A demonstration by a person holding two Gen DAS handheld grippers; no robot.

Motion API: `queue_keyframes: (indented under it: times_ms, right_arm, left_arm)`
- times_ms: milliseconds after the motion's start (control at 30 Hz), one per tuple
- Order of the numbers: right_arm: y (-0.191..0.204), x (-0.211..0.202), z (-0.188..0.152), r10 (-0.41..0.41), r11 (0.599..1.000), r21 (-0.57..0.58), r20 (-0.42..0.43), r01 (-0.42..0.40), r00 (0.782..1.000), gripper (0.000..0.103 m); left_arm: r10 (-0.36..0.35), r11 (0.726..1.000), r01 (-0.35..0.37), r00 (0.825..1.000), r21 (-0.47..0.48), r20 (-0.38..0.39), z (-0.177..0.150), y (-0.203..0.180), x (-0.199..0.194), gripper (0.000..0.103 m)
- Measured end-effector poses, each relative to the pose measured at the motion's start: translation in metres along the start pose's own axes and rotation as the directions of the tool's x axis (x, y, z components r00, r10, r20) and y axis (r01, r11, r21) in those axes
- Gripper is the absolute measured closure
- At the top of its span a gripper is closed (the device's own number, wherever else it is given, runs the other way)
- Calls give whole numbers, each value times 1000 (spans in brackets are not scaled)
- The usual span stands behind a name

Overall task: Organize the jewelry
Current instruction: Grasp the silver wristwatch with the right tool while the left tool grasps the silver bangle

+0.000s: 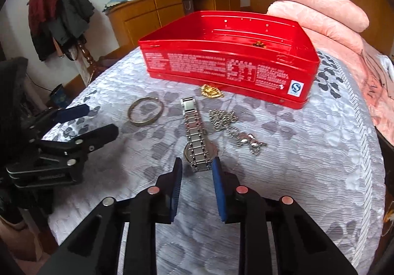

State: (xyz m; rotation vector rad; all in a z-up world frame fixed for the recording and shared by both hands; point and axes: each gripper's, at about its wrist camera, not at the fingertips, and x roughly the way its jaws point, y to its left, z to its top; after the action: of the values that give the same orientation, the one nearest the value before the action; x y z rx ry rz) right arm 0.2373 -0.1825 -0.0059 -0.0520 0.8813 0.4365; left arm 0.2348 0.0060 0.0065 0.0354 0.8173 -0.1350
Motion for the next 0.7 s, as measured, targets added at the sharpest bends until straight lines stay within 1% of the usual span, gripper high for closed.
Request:
queue_keyframes:
  times_ms: [133, 300, 367, 467, 567, 600, 700]
  right_arm:
    - [1, 6, 4, -23, 1000, -5, -12, 23, 1000, 78]
    - [3, 14, 11, -35, 999, -16, -20, 35, 999, 71]
    - [5, 18, 13, -42, 999, -23, -24, 41, 999, 66]
    - [9, 22, 16, -63, 997, -47, -24, 62, 998, 63]
    - [9, 23, 17, -67, 996, -54, -22, 66, 998, 65]
    - [8, 22, 16, -73, 996, -52, -18, 71, 997, 71]
    - [6, 19, 14, -71, 996, -46, -14, 70, 997, 71]
  left_arm:
    - [-4, 1000, 4, 1000, -5, 1, 0, 1, 0, 14]
    - [-9, 1000, 9, 1000, -14, -3, 1, 3, 0, 14]
    - [-12, 1000, 12, 1000, -17, -8, 1, 4, 1, 14]
    - [-15, 1000, 14, 1000, -19, -11, 1, 4, 2, 14]
    - [-16, 1000, 16, 1000, -22, -11, 1, 5, 2, 14]
    - [-16, 1000, 16, 1000, -23, -12, 1, 5, 2, 14]
    - [-15, 1000, 15, 1000, -20, -11, 3, 4, 3, 14]
